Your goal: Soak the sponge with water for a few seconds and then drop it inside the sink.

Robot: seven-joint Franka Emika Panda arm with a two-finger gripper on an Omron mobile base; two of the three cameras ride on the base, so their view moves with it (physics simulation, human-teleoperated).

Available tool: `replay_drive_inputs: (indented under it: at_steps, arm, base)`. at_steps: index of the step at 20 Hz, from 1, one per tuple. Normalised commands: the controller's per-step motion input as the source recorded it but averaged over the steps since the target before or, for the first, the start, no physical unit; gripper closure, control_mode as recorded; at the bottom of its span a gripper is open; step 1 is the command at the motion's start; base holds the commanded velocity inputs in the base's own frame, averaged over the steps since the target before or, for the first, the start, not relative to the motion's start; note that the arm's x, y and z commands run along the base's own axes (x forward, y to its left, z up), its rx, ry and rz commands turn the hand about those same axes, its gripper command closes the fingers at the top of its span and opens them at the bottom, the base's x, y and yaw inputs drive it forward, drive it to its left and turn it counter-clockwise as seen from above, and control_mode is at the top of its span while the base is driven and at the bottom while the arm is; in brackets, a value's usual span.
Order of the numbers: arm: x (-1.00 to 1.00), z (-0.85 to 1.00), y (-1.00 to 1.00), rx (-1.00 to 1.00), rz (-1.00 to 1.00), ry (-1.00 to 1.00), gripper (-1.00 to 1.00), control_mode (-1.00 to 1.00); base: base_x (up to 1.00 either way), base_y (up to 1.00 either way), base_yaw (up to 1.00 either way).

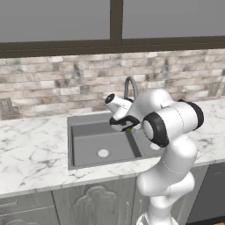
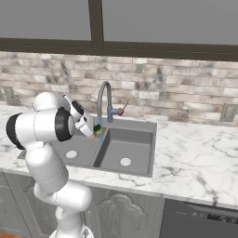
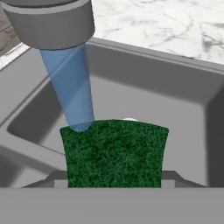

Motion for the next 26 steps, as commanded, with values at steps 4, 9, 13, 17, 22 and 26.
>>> replay_drive_inputs:
  at_steps: [4,9,13,17,22,26]
  arm:
    - [0.33,-0.13,0.00,-0.03,0.00,0.01,1.00,-1.00]
    - [0.20,-0.13,0.00,-0.01,0.00,0.01,1.00,-1.00]
    - [0.00,-0.03,0.00,0.00,0.00,0.00,1.00,-1.00]
    - [0.00,0.00,0.00,0.00,0.00,0.00,1.00,-1.00]
    - [0.00,0.00,0.00,0.00,0.00,0.00,1.00,-1.00]
    - [-0.03,0.01,0.10,0.00,0.00,0.00,1.00,-1.00]
  base:
    - [0.00,0.00,0.00]
    - [0.00,0.00,0.00]
    - [0.00,0.00,0.00]
    - [0.00,0.00,0.00]
    - [0.00,0.00,0.00]
    - [0.00,0.00,0.00]
